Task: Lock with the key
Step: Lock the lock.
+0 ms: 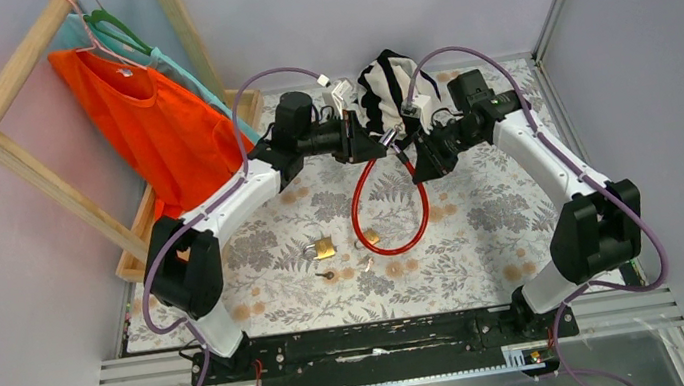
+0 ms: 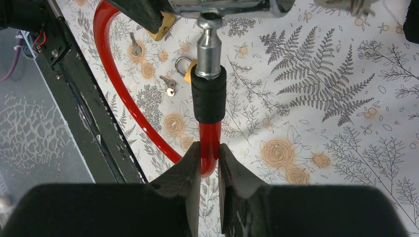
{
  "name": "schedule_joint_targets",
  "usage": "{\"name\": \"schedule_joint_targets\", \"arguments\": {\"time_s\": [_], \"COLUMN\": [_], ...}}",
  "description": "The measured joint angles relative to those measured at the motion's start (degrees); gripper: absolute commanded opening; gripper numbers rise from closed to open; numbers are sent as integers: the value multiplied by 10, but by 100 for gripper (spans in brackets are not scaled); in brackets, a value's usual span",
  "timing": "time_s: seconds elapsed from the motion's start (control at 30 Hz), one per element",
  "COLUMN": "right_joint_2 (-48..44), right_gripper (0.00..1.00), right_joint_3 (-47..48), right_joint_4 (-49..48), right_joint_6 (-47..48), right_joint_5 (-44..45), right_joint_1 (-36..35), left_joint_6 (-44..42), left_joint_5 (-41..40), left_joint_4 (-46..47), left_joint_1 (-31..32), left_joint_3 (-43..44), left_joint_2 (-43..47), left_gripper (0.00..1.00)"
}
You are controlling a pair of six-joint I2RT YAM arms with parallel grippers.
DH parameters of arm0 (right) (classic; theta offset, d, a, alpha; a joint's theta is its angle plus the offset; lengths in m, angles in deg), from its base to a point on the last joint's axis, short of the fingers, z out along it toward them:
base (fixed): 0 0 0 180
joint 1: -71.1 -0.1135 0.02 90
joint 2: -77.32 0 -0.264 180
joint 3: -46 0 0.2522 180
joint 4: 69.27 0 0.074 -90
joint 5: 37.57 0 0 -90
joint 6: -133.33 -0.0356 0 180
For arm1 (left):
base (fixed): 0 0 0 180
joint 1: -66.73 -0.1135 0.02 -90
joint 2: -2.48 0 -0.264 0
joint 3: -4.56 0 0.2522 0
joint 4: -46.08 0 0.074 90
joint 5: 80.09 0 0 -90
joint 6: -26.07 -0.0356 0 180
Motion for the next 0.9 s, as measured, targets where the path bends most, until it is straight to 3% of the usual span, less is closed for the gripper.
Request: {"name": "schedule_joint_targets", "arguments": {"time_s": [0.9], "right_joint_2": [10], "right_gripper": [0], "right_joint_3": [15], "right_joint_4": [14], "right_joint_6": [-7], "right_joint_5": [30], "right_joint_1": [-3], "left_joint_6": [-27], "left_joint_5": [0], "left_joint_4": [7], "left_joint_1": [14], "left_joint_3": [-7], "left_joint_2": [0], "left_gripper": [0]}}
